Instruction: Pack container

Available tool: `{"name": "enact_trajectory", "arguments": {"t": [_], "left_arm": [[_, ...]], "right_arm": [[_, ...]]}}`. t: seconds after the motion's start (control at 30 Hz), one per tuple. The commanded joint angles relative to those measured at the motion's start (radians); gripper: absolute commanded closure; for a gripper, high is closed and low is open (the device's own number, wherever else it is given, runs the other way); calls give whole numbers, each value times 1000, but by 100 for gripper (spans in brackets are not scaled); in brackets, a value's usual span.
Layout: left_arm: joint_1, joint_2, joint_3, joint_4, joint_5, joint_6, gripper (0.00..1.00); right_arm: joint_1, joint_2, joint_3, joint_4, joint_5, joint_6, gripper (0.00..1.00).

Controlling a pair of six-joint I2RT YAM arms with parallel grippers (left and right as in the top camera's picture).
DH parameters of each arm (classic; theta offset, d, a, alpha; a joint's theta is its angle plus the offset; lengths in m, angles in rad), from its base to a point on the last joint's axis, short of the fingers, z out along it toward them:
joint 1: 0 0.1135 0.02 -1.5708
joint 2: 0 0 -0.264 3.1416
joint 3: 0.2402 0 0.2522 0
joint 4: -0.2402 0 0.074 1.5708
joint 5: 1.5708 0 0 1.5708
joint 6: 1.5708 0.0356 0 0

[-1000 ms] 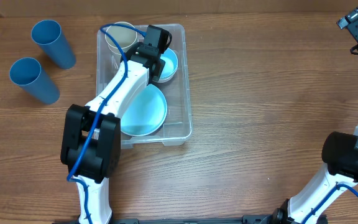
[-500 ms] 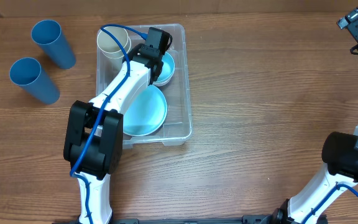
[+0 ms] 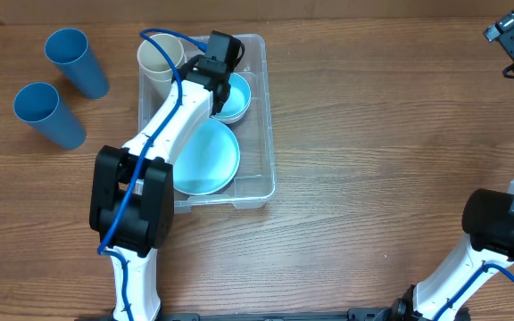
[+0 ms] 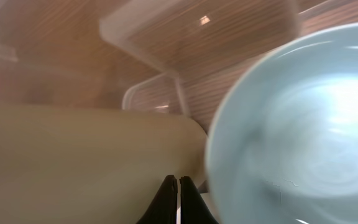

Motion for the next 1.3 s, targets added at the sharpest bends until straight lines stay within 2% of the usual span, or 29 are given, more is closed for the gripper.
{"name": "enact_trajectory", "arguments": {"t": [0.0,0.23,0.43,0.63,0.83,0.93,1.1,1.2,1.27], "left_arm": [[50,-25,25,-2,-21,-4,96],[59,-25,25,8,26,-34,96],[-1,-25,25,-93,78,-71,96],[-2,-25,25,-201,154,-91,96],[-2,-25,25,-179,181,-105,96],[-2,-25,25,-138,228,-117,96],[-2,-25,26,-66,225,-131,96],[-2,-25,53,-97,225,-139,96],[-3,-26,133,-188,232,-142,96]], "right_arm": [[2,-11,9,2,8,5,0],[2,-11,9,2,7,5,0],[2,-11,9,2,8,5,0],[2,-11,9,2,7,5,0],[2,-11,9,2,7,5,0],[2,-11,9,2,7,5,0],[2,-11,9,2,7,5,0],[2,-11,9,2,7,5,0],[2,-11,9,2,7,5,0]]}}
